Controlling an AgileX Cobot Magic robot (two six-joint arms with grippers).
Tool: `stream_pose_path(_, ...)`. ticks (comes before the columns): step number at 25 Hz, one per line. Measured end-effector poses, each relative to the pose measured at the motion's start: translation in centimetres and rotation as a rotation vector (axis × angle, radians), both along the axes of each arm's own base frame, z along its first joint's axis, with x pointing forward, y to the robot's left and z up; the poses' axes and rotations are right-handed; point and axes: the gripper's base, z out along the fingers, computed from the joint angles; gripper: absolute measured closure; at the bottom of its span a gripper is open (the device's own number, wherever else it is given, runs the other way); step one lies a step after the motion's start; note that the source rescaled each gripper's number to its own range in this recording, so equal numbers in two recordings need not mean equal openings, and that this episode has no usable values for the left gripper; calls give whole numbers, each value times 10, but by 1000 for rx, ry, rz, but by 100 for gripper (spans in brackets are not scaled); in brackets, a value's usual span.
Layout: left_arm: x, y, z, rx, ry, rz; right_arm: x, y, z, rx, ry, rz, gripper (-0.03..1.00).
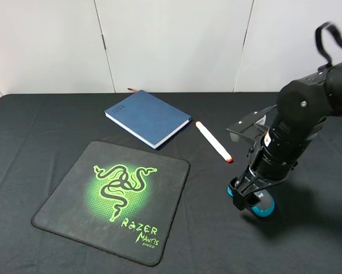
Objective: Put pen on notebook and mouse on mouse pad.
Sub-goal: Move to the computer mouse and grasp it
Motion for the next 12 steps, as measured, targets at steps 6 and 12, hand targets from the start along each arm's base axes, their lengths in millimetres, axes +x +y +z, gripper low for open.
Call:
stream_pose_path(6, 0, 0, 0, 1, 0, 0, 4, 2, -19, -16, 19, 0, -3)
stream_pose_path(12, 0, 0, 0, 1, 0, 0, 4, 2, -25, -26, 37, -5, -3)
